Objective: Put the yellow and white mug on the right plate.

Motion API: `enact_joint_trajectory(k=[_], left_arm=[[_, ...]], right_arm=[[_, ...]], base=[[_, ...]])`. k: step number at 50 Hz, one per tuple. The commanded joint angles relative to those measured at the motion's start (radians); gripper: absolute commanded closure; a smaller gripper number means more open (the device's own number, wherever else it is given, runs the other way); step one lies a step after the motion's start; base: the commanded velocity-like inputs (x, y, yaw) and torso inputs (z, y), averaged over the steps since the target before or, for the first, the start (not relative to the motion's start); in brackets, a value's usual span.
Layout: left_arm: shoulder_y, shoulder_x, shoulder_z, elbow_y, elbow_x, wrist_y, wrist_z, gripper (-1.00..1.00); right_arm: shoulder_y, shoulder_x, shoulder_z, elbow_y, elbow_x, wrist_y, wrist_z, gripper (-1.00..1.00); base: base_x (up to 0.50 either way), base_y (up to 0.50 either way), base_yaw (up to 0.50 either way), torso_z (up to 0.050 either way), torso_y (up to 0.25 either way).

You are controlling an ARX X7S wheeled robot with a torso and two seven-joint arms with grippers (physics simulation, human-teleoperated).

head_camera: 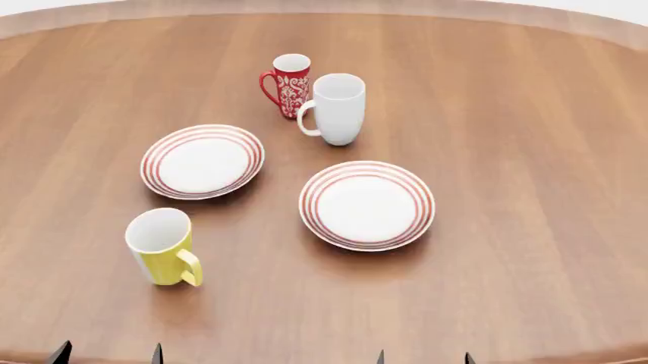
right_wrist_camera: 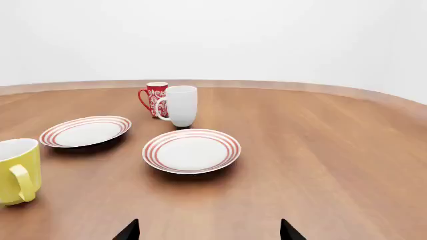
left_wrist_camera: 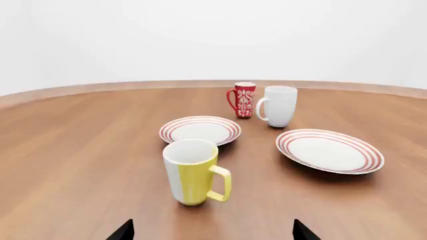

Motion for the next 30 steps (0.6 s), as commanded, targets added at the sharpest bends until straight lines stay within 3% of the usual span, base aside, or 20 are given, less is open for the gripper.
enact_joint_trajectory(k=[1, 11, 23, 30], left_arm=[[0.0, -0.016, 0.013, 0.009, -0.02, -0.008, -0.019, -1.0], [0.007, -0.045, 0.046, 0.034, -0.041, 0.0, -0.066, -1.0], [0.008, -0.066, 0.079, 0.028, -0.046, 0.002, -0.091, -1.0], [0.003, -0.075, 0.086, 0.014, -0.05, 0.009, -0.109, -1.0]], right_arm=[[0.011, 0.014, -0.004, 0.008, 0.031, 0.018, 0.027, -1.0], [-0.012, 0.05, -0.031, -0.071, 0.1, 0.049, 0.03, -1.0], [-0.02, 0.078, -0.064, -0.102, 0.05, 0.052, 0.085, -1.0], [-0.039, 0.104, -0.119, -0.142, -0.003, 0.035, 0.087, -1.0]], base=[[0.0, 0.0, 0.0, 0.0, 0.0], [0.0, 0.0, 0.0, 0.0, 0.0], [0.0, 0.0, 0.0, 0.0, 0.0], [0.0, 0.44, 0.0, 0.0, 0.0]])
